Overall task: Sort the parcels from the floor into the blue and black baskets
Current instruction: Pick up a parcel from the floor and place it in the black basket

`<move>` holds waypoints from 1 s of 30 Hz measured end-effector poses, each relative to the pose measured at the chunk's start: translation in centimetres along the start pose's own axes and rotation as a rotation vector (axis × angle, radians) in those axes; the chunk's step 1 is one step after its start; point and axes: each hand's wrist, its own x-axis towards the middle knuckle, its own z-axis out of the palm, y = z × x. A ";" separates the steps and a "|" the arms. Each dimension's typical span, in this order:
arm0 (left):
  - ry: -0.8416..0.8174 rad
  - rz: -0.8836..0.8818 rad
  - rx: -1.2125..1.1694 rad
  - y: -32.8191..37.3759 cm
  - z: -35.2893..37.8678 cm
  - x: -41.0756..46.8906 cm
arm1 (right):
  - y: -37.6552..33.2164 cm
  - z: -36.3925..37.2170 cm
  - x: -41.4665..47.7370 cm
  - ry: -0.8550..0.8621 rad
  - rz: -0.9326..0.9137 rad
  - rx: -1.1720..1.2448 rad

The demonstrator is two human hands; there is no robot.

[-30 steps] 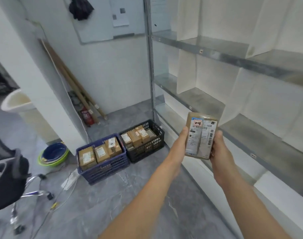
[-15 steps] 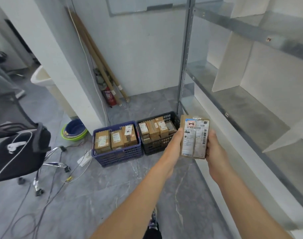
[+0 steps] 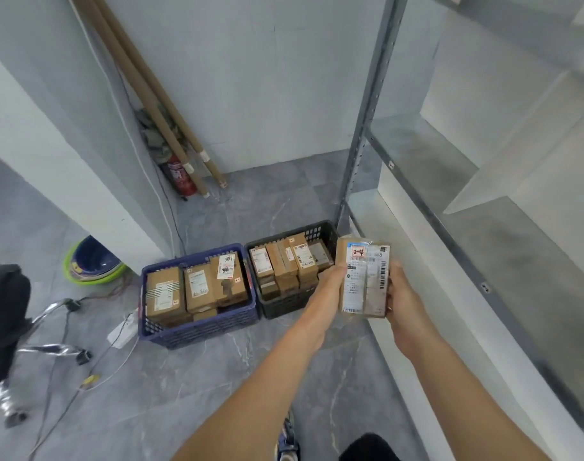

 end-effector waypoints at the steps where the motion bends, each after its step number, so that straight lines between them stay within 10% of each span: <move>1: 0.003 -0.010 0.008 0.7 -0.3 1.1 | -0.3 0.3 1.3 0.003 0.018 0.004; 18: 0.119 -0.250 -0.051 5.6 -1.1 29.3 | -1.9 2.5 31.7 -0.112 0.258 -0.093; 30: 0.178 -0.498 -0.098 -3.8 -4.6 52.0 | 9.5 6.3 53.6 -0.035 0.453 -0.189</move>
